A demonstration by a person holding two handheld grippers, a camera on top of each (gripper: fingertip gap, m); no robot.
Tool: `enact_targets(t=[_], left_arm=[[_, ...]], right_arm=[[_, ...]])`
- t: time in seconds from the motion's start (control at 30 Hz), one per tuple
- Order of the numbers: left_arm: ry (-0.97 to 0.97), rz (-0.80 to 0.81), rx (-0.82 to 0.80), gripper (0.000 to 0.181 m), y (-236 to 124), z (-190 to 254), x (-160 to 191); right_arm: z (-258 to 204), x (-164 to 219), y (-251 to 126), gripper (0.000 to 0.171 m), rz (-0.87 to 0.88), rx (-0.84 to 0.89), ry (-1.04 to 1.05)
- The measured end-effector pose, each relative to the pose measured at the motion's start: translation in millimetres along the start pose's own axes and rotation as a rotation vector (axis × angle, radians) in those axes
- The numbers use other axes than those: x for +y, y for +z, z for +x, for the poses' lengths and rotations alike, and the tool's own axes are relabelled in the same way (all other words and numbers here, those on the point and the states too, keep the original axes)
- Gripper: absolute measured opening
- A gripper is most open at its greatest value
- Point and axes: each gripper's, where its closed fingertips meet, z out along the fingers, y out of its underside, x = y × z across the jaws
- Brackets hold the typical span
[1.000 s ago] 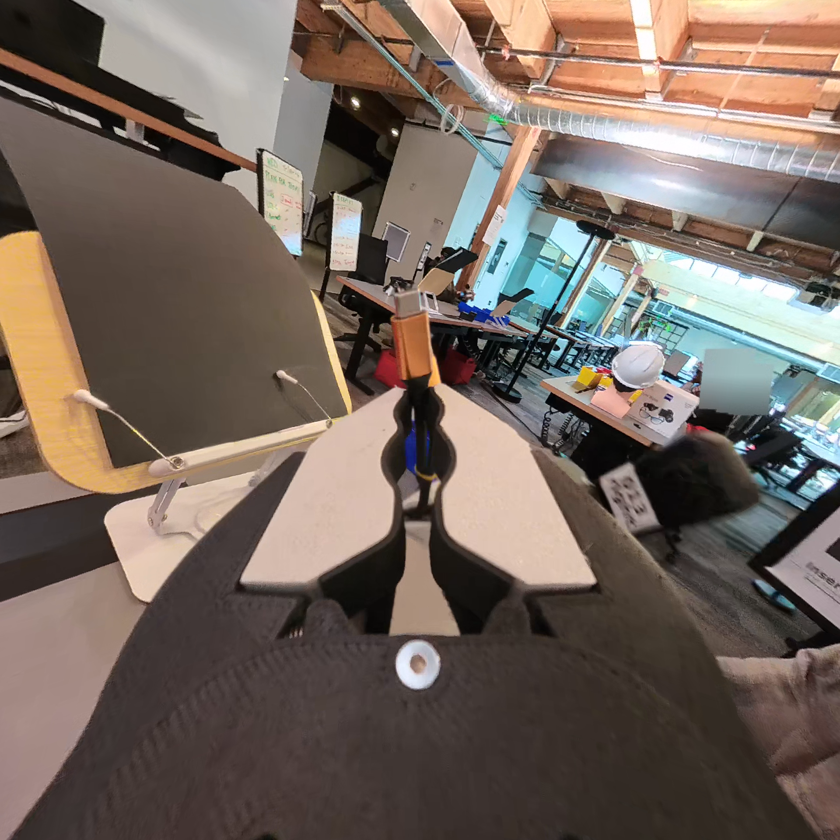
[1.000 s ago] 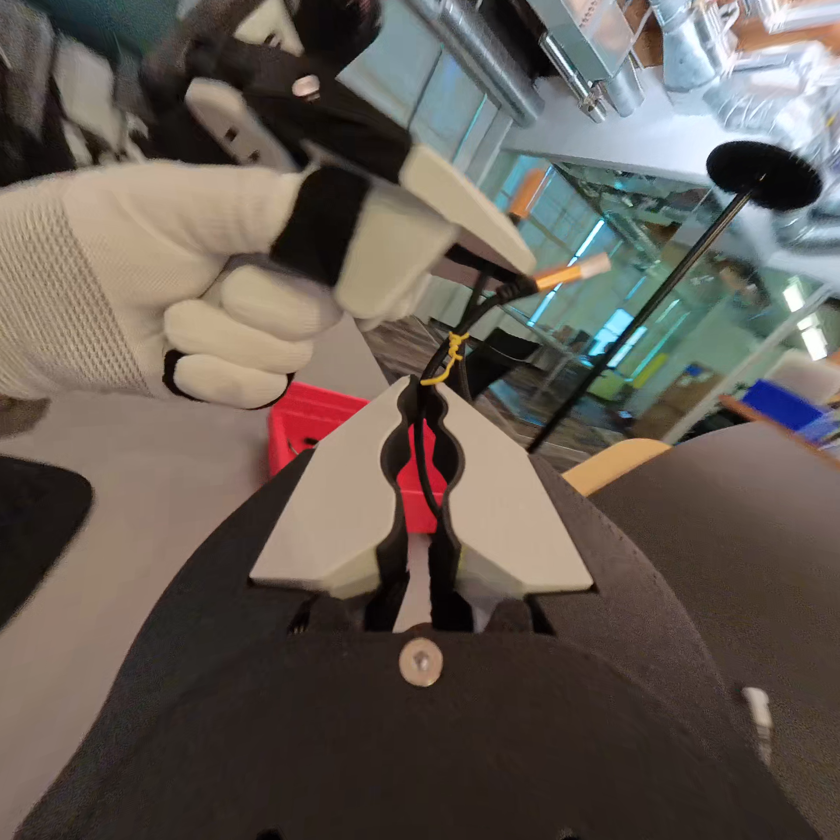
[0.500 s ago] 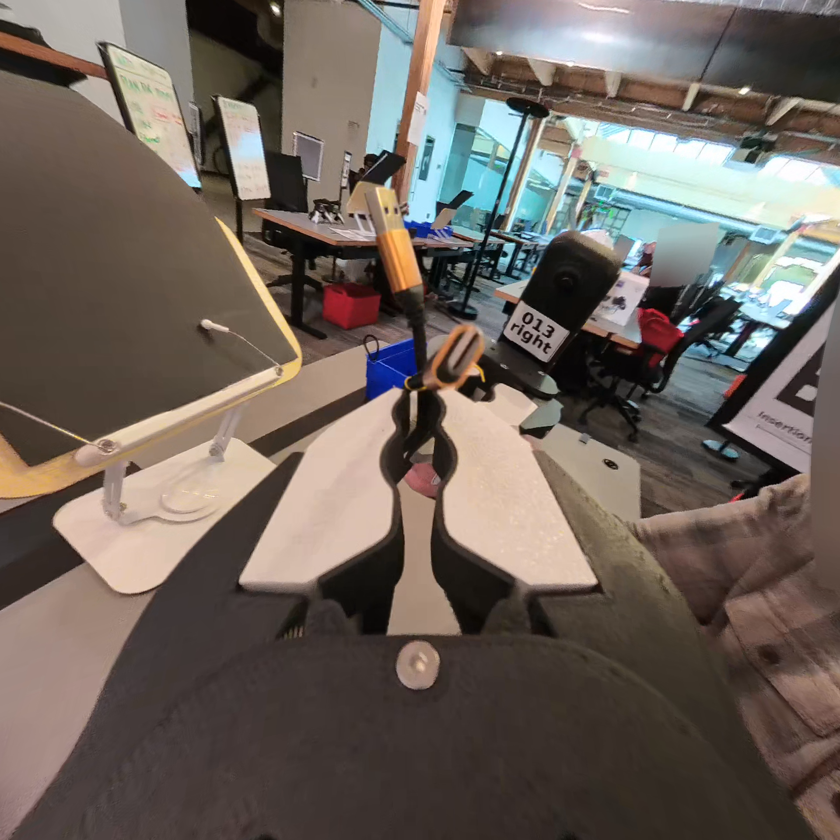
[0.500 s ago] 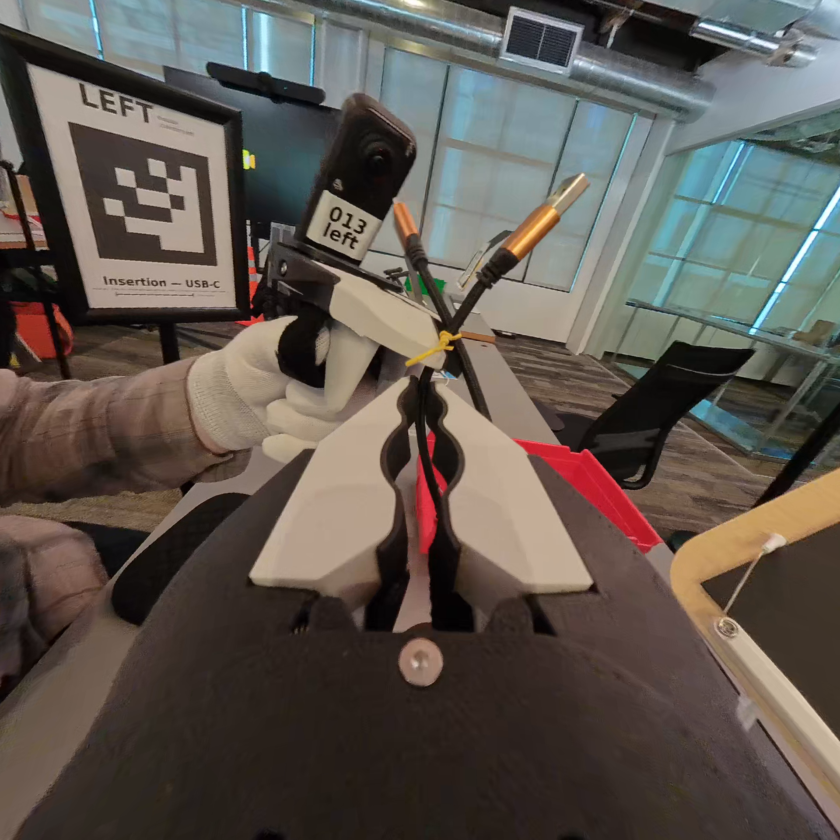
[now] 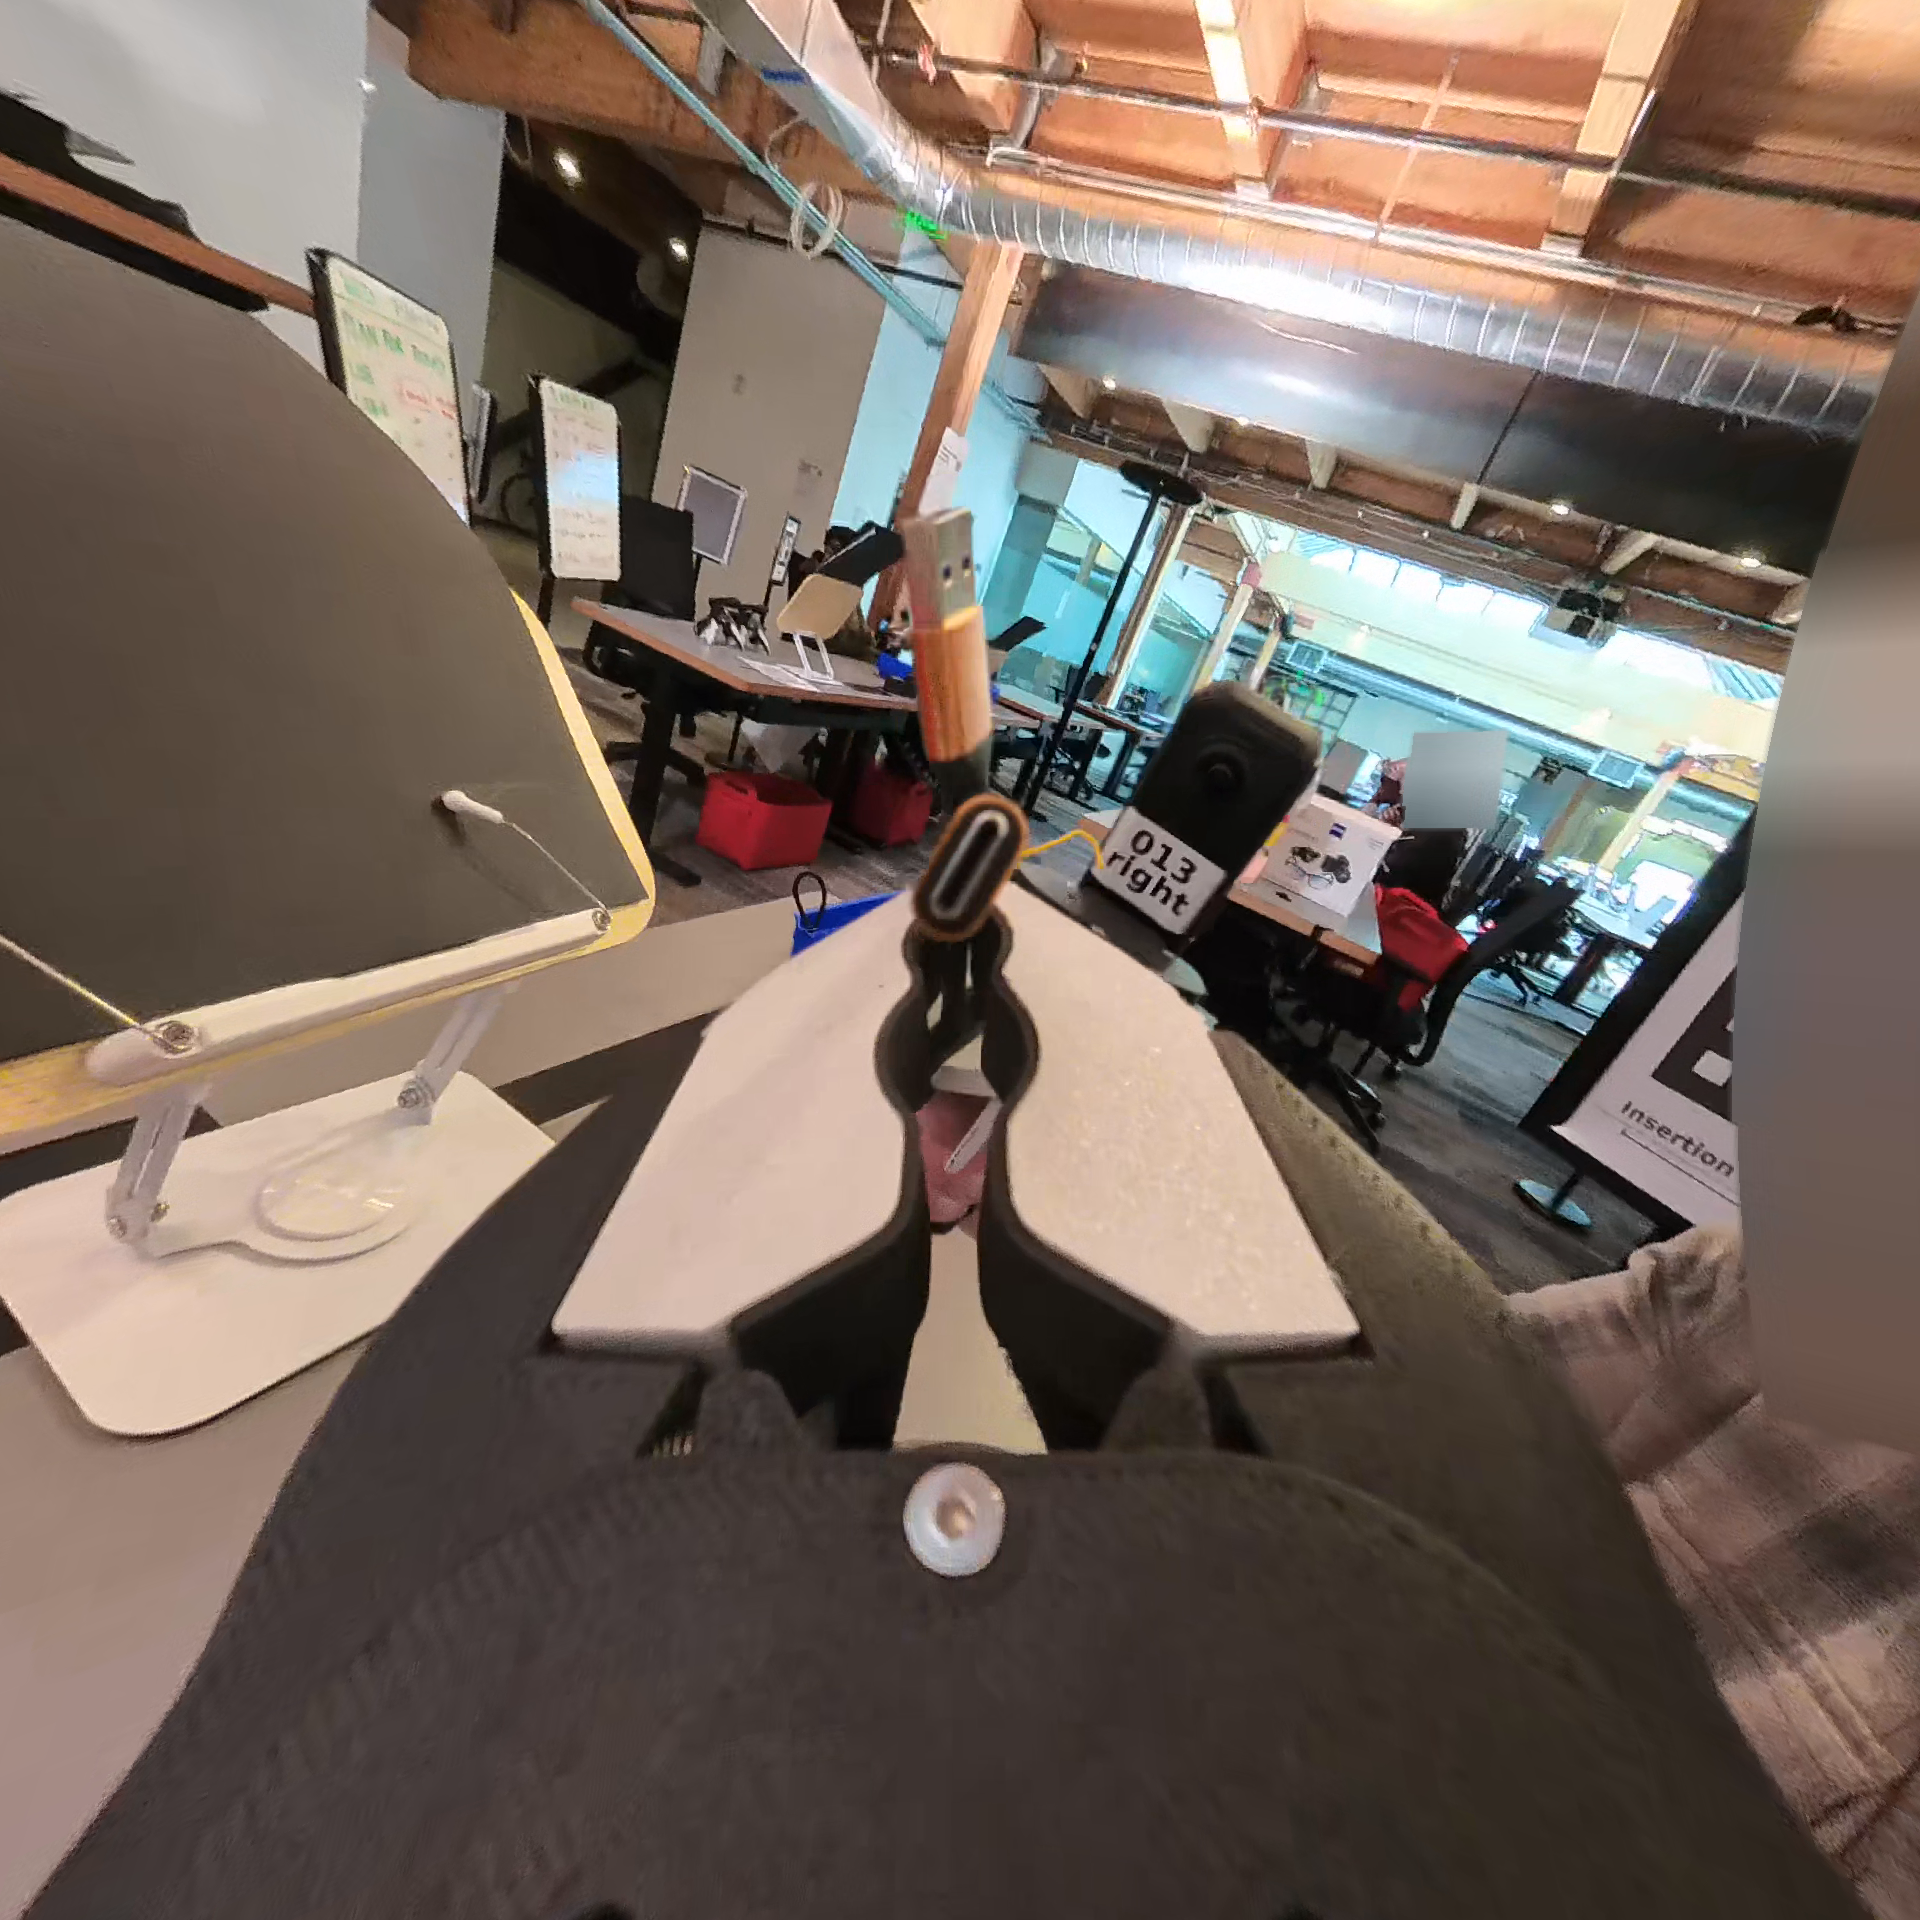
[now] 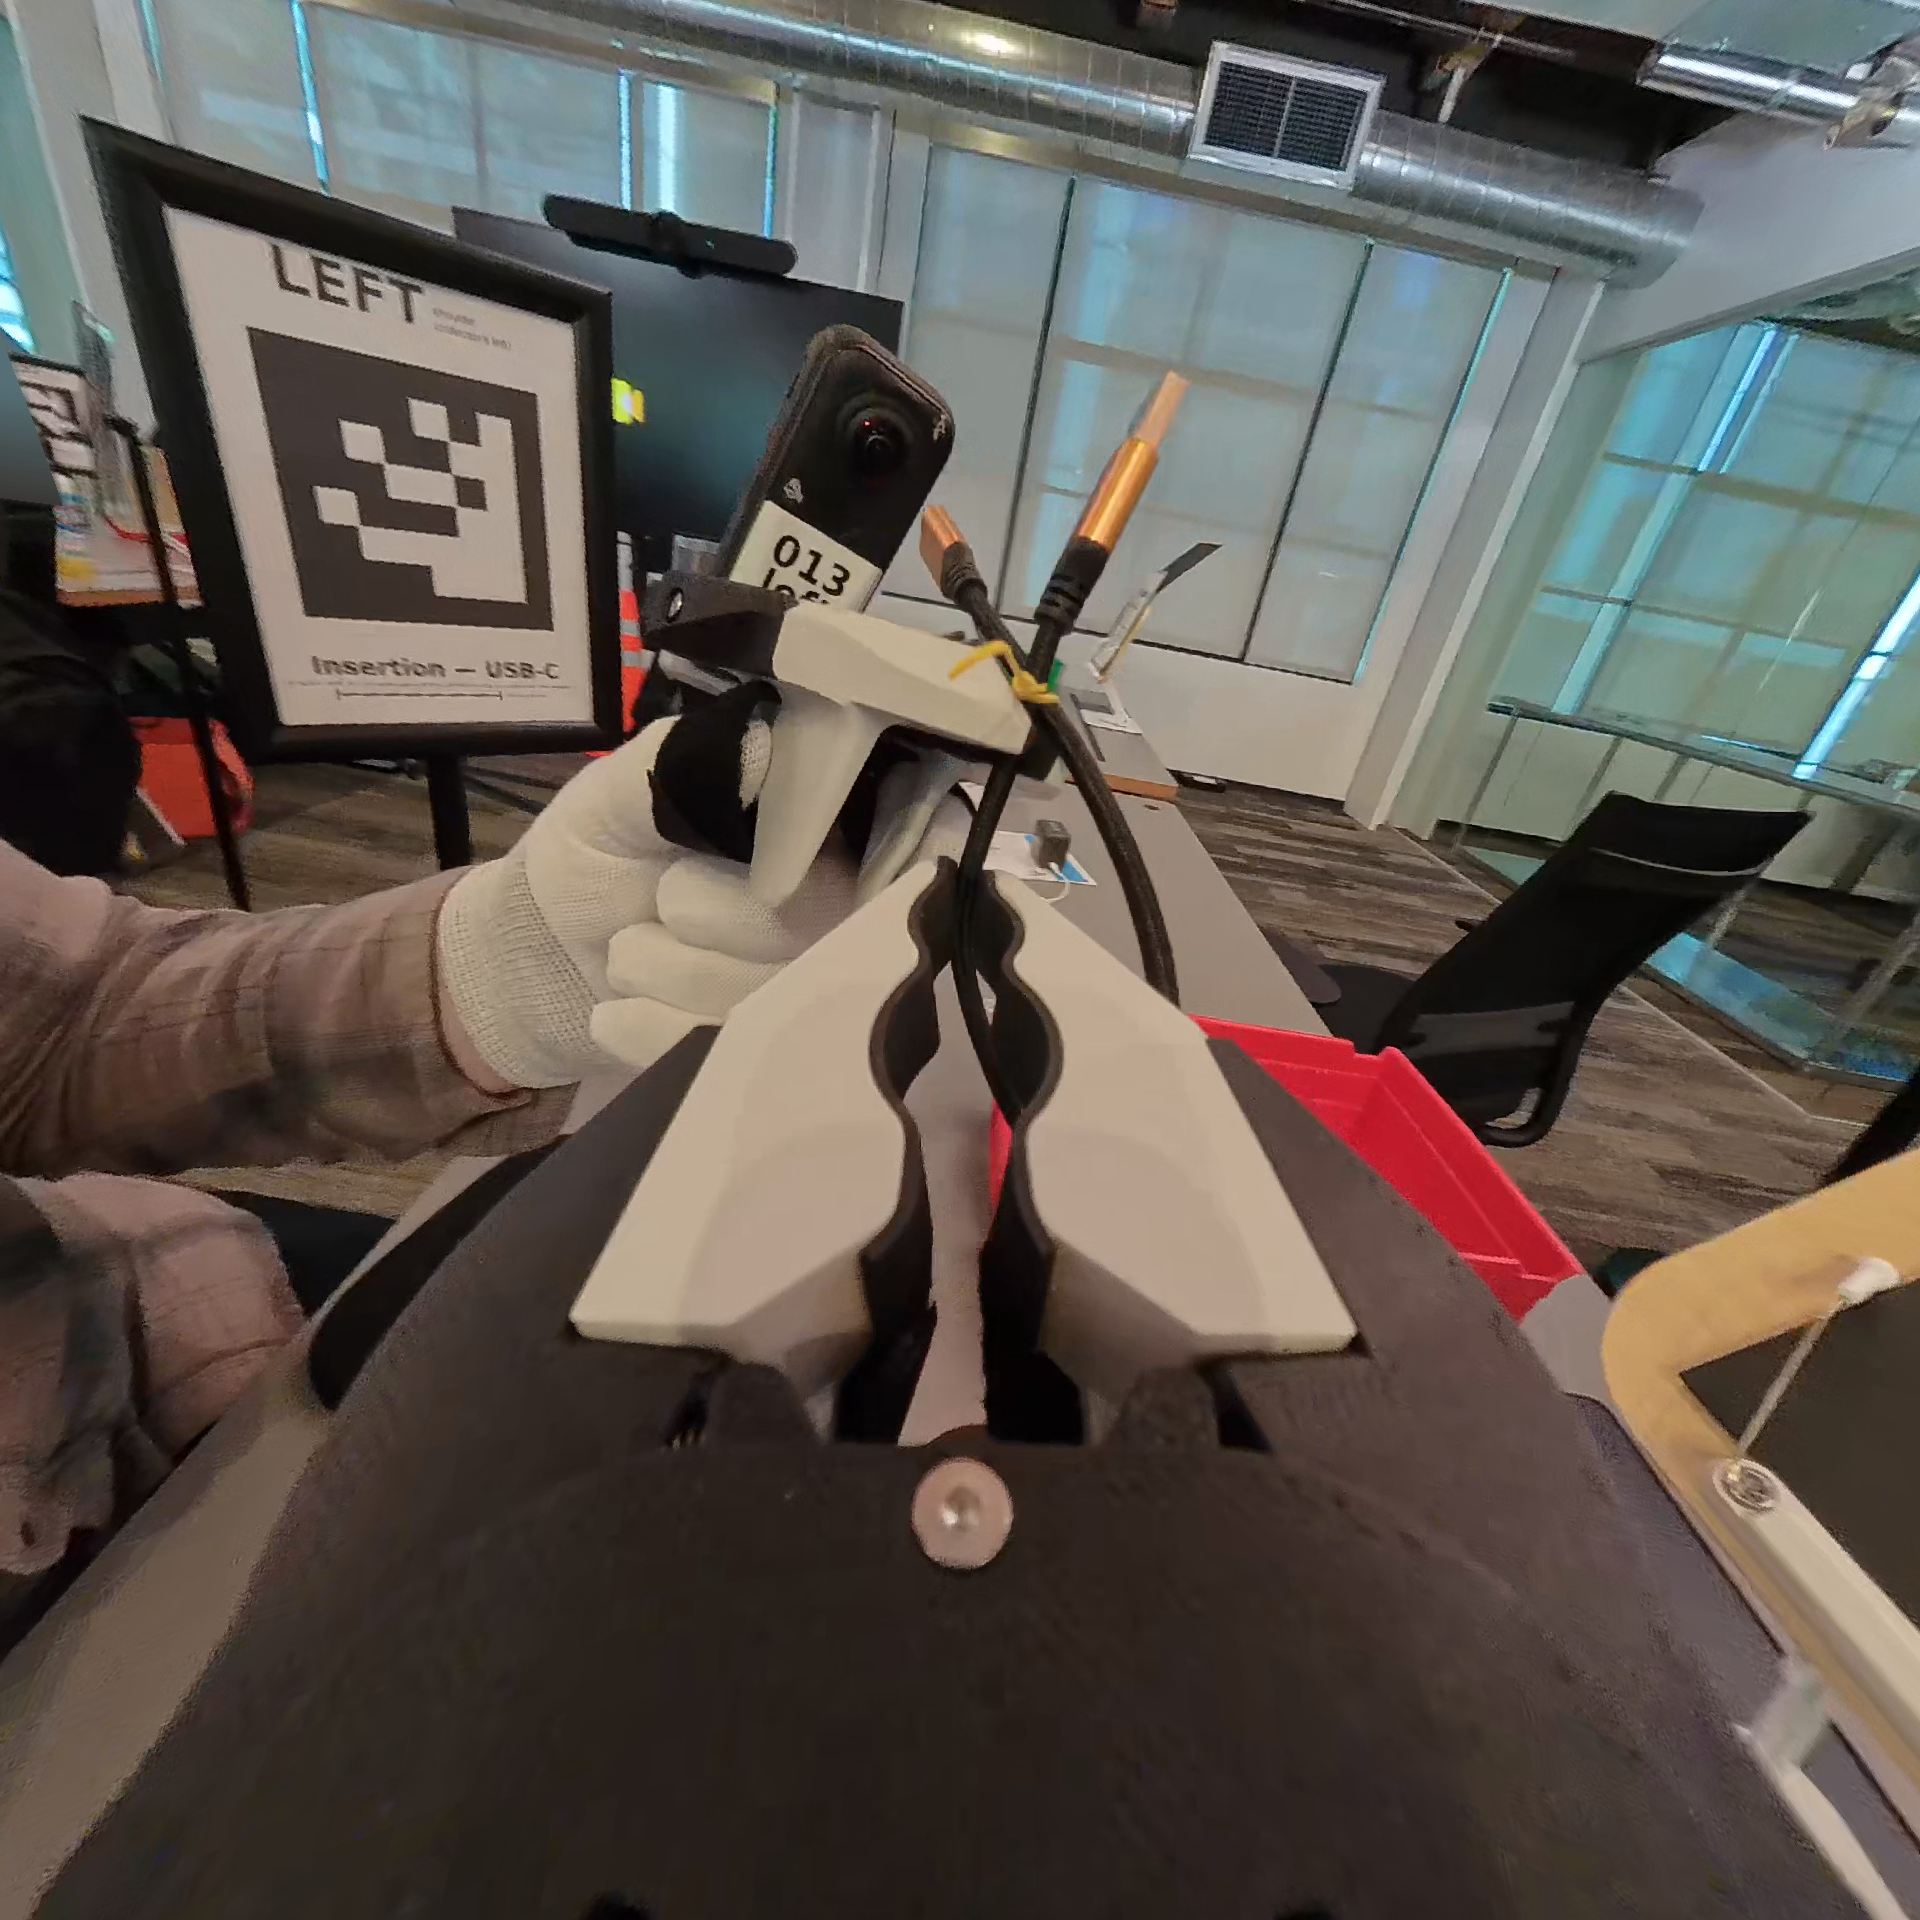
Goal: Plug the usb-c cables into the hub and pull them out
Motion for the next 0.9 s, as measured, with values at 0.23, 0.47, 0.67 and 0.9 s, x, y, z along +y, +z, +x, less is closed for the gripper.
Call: enact_targets(t=[0.23,0.47,0.67,0.9], left_arm=[[0.033,-0.028,-0.036,0.003,-2.1,1.2,-0.8],[-0.006,-0.038,-0.016,0.003,-1.5,-3.7,4.4],[0.011,-0.064,-0.034,0.003,-0.9,-1.8,5.3],[-0.008,-0.064,-0.034,0.004,-0.7,-3.0,7.0]], right_arm=[[-2.3,1.9,-1.8,0.000,-0.026,-0.016,-0.030],[-0.9,7.7,-5.1,0.000,-0.069,-0.024,-0.052],[0.0,8.0,-7.0,0.000,-0.131,0.026,-0.136],[2.8,9.2,-8.9,0.000,-0.142,0.031,-0.153]])
